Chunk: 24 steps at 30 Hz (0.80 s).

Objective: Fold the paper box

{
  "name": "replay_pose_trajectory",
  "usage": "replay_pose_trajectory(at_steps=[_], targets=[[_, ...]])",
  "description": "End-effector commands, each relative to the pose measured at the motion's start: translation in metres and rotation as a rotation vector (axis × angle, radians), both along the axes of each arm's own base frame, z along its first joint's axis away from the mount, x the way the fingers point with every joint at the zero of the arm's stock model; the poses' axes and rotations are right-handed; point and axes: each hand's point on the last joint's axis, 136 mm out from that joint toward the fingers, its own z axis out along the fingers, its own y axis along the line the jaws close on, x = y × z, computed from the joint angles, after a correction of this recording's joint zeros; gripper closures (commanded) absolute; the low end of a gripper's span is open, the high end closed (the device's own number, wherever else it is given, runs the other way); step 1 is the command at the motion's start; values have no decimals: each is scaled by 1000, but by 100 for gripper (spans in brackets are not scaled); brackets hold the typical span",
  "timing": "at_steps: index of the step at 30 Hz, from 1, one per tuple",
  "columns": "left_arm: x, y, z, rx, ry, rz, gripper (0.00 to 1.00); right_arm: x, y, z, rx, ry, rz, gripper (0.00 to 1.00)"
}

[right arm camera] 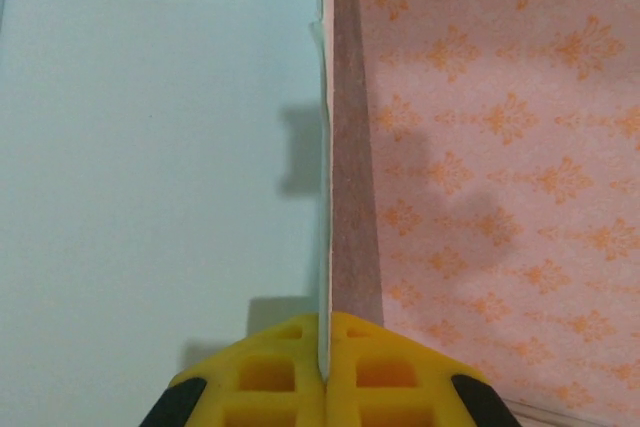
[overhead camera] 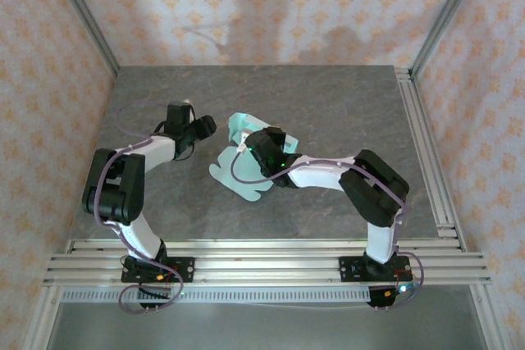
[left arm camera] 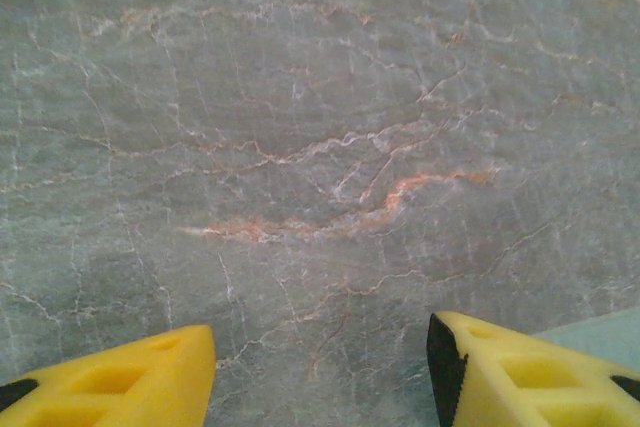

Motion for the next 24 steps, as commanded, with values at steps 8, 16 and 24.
replay_pose_trajectory(at_steps=[8, 16, 24], targets=[[18, -17, -10, -47, 15, -95, 43, 0, -3, -1, -31, -63, 6, 100], [33, -32, -17, -74, 28, -152, 43, -1, -3, -4, -24, -46, 3, 100], [31, -59, -15, -94, 1, -260, 43, -2, -4, -9, -13, -28, -9, 100]])
